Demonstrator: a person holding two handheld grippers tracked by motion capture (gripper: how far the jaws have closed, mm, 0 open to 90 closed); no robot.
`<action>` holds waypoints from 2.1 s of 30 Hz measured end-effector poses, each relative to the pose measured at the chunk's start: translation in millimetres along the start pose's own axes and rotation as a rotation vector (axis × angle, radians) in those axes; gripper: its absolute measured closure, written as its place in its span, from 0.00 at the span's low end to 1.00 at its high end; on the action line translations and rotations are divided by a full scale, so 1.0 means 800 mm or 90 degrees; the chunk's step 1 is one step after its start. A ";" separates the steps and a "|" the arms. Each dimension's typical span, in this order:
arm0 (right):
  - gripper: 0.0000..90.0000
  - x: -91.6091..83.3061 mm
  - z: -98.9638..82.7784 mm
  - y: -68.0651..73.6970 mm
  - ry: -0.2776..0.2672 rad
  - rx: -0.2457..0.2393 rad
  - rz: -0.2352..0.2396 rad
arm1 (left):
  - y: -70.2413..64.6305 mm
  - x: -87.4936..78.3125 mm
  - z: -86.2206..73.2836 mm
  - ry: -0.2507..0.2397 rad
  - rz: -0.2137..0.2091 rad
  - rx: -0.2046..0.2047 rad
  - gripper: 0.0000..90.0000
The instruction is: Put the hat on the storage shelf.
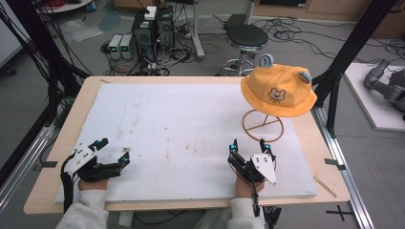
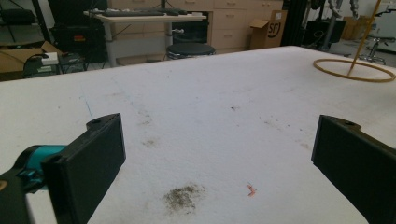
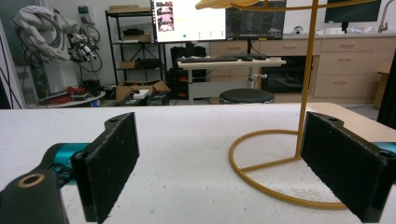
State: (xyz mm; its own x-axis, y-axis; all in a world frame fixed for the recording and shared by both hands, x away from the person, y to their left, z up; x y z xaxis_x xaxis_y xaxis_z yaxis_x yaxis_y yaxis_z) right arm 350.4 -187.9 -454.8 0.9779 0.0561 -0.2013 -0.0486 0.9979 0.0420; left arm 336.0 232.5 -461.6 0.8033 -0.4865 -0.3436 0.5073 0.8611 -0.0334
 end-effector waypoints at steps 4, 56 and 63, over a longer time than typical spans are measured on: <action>0.13 0.000 0.000 -0.002 -0.003 0.010 0.002 | 0.000 0.000 0.000 0.001 0.001 0.001 0.03; 0.13 0.001 0.000 0.000 0.002 -0.001 -0.003 | -0.001 0.000 0.000 0.004 -0.002 0.005 0.03; 0.13 0.001 -0.001 0.001 0.006 -0.005 -0.004 | -0.001 0.001 0.000 0.005 -0.004 0.005 0.04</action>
State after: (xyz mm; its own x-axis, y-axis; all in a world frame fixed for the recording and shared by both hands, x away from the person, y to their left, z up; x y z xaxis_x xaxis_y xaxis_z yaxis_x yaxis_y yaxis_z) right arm 351.4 -187.1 -455.4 0.9762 0.0509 -0.2108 -0.0449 0.9984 0.0330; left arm 335.9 231.4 -462.0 0.7973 -0.4913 -0.3506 0.5150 0.8567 -0.0292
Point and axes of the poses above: each handheld gripper's, and its own axes: x roughly forward along the jaws, z roughly out of its top, y roughly to its left, the point moved 8 cm from there along x, roughly forward along the jaws, and after that the axes turned 12 degrees about y, right-handed, at the moved point
